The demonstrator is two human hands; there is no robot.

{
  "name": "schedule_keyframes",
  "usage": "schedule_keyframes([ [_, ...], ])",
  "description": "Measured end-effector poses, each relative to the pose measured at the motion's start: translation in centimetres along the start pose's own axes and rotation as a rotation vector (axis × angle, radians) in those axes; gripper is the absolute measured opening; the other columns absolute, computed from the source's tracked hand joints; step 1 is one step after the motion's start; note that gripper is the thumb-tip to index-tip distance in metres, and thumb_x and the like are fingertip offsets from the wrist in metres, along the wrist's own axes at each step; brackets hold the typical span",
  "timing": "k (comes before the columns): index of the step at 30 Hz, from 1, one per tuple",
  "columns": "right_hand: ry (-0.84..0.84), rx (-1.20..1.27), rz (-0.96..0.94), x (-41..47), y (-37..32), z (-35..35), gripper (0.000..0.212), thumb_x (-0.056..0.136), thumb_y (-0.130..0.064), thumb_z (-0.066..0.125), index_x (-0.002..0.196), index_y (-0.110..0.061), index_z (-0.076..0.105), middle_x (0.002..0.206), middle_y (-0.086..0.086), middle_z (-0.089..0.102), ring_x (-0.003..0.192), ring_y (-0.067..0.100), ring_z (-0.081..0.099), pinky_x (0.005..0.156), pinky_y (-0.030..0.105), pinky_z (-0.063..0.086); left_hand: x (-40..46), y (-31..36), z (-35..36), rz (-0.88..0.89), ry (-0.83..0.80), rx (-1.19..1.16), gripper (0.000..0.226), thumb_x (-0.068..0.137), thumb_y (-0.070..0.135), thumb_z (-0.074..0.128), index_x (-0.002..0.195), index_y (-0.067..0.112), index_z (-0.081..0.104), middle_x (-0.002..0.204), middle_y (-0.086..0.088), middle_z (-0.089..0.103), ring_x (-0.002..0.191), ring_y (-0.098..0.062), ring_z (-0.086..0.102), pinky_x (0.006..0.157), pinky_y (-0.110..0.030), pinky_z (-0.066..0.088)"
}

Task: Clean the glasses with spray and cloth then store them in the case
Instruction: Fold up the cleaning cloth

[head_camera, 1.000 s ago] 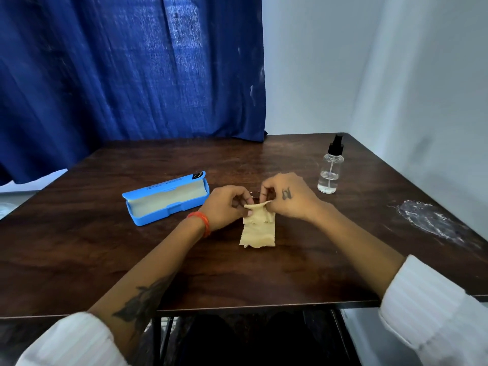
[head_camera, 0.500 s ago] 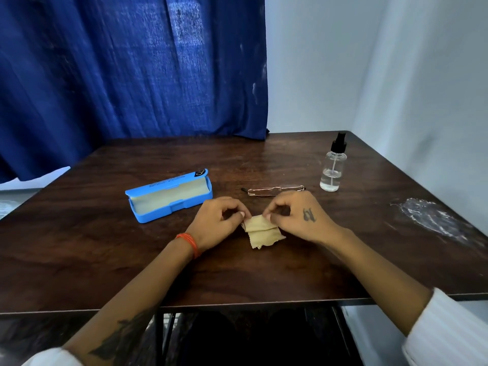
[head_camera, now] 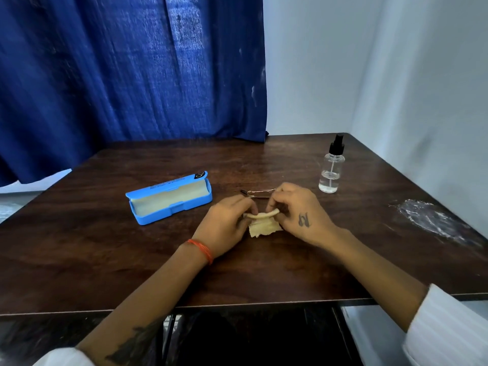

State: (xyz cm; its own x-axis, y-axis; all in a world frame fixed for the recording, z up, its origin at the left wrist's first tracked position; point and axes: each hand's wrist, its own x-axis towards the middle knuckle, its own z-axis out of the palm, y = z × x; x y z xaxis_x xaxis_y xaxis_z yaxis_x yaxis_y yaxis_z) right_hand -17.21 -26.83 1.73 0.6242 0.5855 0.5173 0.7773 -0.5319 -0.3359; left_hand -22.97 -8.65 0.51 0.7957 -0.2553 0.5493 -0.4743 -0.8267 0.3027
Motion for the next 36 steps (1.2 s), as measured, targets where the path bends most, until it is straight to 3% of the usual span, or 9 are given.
schedule_keyframes([
  [4,0.032,0.003,-0.074,-1.9,0.6,0.1,0.029,0.060,0.009,0.065,0.071,-0.017,0.067,0.081,-0.005,0.062,0.071,0.004,0.054,0.064,0.016,0.043,-0.9,0.7,0.5,0.164,-0.010,0.054,0.018,0.077,0.002,0.058,0.089,0.014,0.062,0.091,-0.004,0.063,0.084,-0.013,0.055,0.075,-0.020,0.043],
  [9,-0.061,0.044,-0.045,-3.0,0.9,-0.3,0.033,0.061,0.009,0.062,0.076,-0.019,0.072,0.086,-0.005,0.069,0.078,0.006,0.063,0.072,0.013,0.048,-1.4,0.7,0.5,0.153,-0.052,0.031,0.023,0.074,-0.002,0.061,0.089,0.015,0.066,0.092,-0.003,0.065,0.086,-0.013,0.056,0.076,-0.021,0.045],
  [13,-0.129,0.085,0.011,-2.9,0.3,-0.6,0.025,0.062,-0.013,0.054,0.075,-0.017,0.075,0.091,-0.005,0.071,0.084,-0.005,0.056,0.082,-0.001,0.035,-1.5,0.6,0.6,0.109,-0.071,-0.062,0.023,0.072,0.005,0.063,0.090,0.018,0.068,0.092,0.000,0.064,0.088,-0.009,0.055,0.081,-0.022,0.045],
  [17,-0.094,0.132,0.017,-2.5,0.0,-0.6,0.024,0.067,-0.036,0.057,0.079,-0.021,0.072,0.086,-0.010,0.068,0.079,0.001,0.060,0.075,0.020,0.049,-1.6,0.4,0.4,0.012,-0.084,-0.228,0.017,0.073,0.015,0.069,0.090,0.018,0.070,0.096,0.003,0.063,0.089,-0.004,0.059,0.082,-0.018,0.047],
  [20,-0.150,0.072,-0.018,-2.3,-0.1,-0.5,0.032,0.067,-0.053,0.067,0.085,-0.027,0.063,0.085,-0.015,0.059,0.079,0.001,0.055,0.071,0.021,0.046,-1.3,0.3,0.3,-0.049,-0.062,-0.256,0.015,0.077,0.015,0.071,0.091,0.018,0.070,0.094,0.005,0.065,0.086,-0.005,0.061,0.077,-0.018,0.050],
  [26,-0.103,0.050,-0.045,-1.7,-0.4,-0.1,0.014,0.077,-0.037,0.068,0.079,-0.023,0.066,0.078,-0.014,0.061,0.074,0.003,0.054,0.070,0.025,0.044,-1.2,0.6,0.1,-0.132,-0.052,-0.292,0.008,0.084,0.016,0.064,0.090,0.020,0.066,0.089,0.008,0.064,0.081,-0.005,0.057,0.068,-0.009,0.040],
  [29,-0.057,0.129,0.002,-1.3,-0.9,0.0,0.013,0.080,-0.036,0.062,0.081,-0.023,0.064,0.074,-0.013,0.064,0.071,0.004,0.058,0.066,0.029,0.048,-1.1,1.3,-0.3,-0.288,-0.062,-0.524,0.005,0.088,0.018,0.059,0.092,0.019,0.058,0.086,0.009,0.060,0.074,0.000,0.054,0.066,-0.012,0.042],
  [33,0.012,0.328,0.097,-0.5,-1.9,-0.1,0.005,0.081,-0.018,0.070,0.084,-0.016,0.067,0.074,-0.005,0.068,0.067,0.007,0.064,0.062,0.023,0.053,-1.1,1.5,-1.0,-0.443,-0.070,-0.858,0.034,0.076,0.019,0.070,0.104,0.016,0.050,0.101,-0.007,0.066,0.095,-0.016,0.065,0.082,-0.026,0.053],
  [36,-0.031,0.586,0.276,0.3,-3.0,-0.2,0.008,0.081,-0.012,0.069,0.089,-0.013,0.067,0.076,0.003,0.070,0.067,0.010,0.065,0.060,0.020,0.053,-1.4,1.3,-1.7,-0.523,-0.056,-0.947,0.043,0.074,0.004,0.072,0.109,0.017,0.050,0.105,-0.012,0.067,0.093,-0.019,0.066,0.079,-0.031,0.056],
])
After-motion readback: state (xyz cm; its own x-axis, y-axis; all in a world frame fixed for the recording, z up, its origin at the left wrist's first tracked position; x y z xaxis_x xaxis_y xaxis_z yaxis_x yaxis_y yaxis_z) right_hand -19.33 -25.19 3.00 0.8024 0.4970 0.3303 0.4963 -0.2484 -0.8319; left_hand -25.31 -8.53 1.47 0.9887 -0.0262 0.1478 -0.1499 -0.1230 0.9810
